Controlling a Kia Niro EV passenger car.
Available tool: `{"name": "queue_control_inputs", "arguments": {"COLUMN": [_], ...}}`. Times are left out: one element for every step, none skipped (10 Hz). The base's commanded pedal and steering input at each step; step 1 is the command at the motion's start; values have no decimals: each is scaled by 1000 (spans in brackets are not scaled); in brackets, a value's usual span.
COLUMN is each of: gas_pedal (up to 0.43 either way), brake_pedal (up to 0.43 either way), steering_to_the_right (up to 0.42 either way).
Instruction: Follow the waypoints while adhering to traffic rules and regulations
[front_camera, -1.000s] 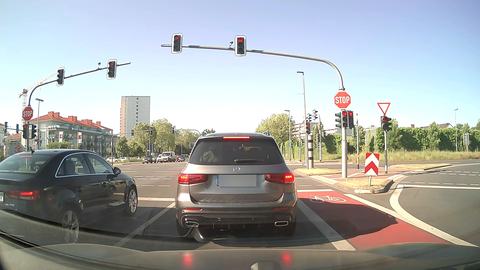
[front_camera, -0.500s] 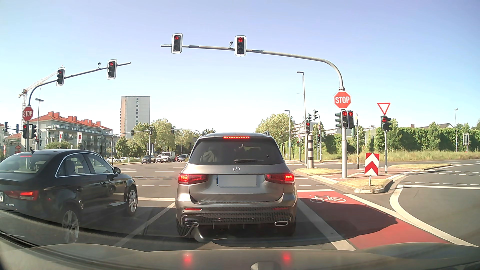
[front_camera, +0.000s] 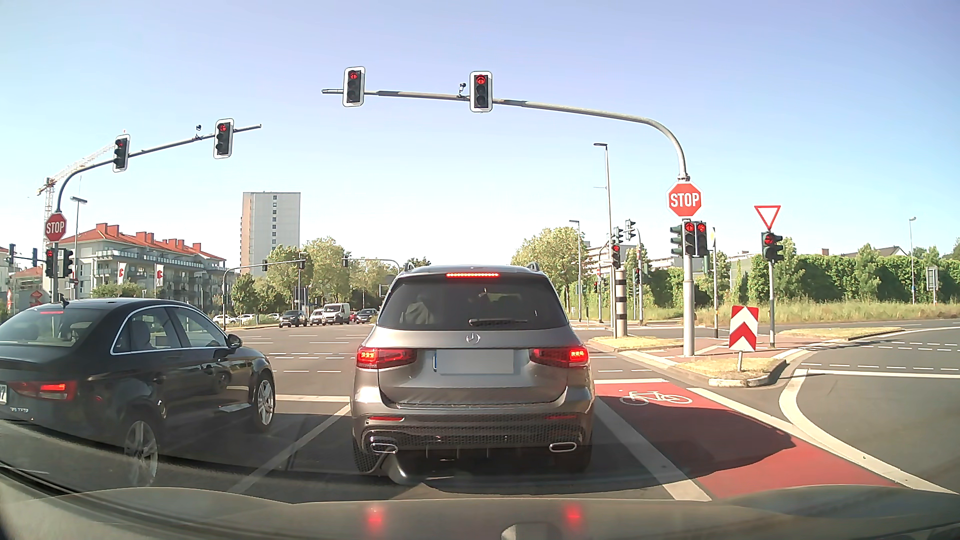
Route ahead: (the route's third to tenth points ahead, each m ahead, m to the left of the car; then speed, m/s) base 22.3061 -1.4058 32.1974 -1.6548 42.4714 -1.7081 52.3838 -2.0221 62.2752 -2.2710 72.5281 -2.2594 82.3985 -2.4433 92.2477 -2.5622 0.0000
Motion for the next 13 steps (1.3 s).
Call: {"name": "queue_control_inputs", "arguments": {"gas_pedal": [0, 0, 0, 0, 0, 0, 0, 0, 0, 0, 0, 0, 0], "brake_pedal": [421, 421, 421, 421, 415, 421, 421, 421, 421, 421, 421, 421, 421], "steering_to_the_right": [0, 0, 0, 0, 0, 0, 0, 0, 0, 0, 0, 0, 0]}}
